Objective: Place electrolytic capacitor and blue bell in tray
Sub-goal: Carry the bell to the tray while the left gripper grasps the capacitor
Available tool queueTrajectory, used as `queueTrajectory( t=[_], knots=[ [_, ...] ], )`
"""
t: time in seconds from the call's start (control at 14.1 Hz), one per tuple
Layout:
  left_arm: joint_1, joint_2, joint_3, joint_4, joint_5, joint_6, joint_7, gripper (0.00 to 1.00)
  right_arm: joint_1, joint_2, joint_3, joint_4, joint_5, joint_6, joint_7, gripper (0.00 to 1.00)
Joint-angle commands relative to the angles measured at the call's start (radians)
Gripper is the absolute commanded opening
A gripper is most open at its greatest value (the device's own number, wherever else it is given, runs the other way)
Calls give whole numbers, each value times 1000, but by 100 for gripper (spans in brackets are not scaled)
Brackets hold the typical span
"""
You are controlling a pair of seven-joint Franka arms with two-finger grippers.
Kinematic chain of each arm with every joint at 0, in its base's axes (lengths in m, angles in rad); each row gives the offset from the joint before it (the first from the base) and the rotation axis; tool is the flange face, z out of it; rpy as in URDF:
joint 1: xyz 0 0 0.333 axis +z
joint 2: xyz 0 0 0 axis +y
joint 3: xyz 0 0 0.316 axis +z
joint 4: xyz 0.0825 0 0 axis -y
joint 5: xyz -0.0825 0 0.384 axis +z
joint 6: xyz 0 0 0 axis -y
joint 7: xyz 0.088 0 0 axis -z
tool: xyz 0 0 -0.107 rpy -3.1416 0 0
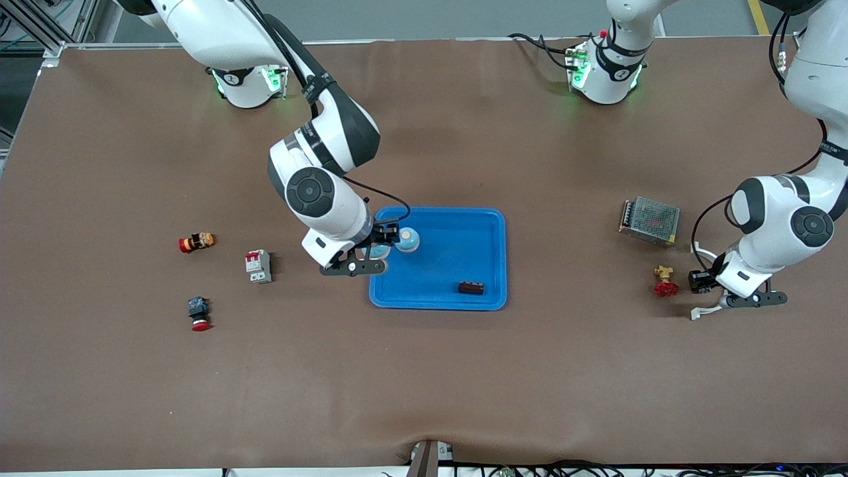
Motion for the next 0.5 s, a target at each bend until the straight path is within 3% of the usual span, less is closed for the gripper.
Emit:
queueTrajectory(
  t=[0.0,0.43],
  knots=[
    [4,-15,4,-18,21,7,-24,0,27,26,-13,32,-2,23,53,51],
    [4,-42,-3,-4,19,-1,-73,0,72,78,-15,32,-60,112,159,51]
  ],
)
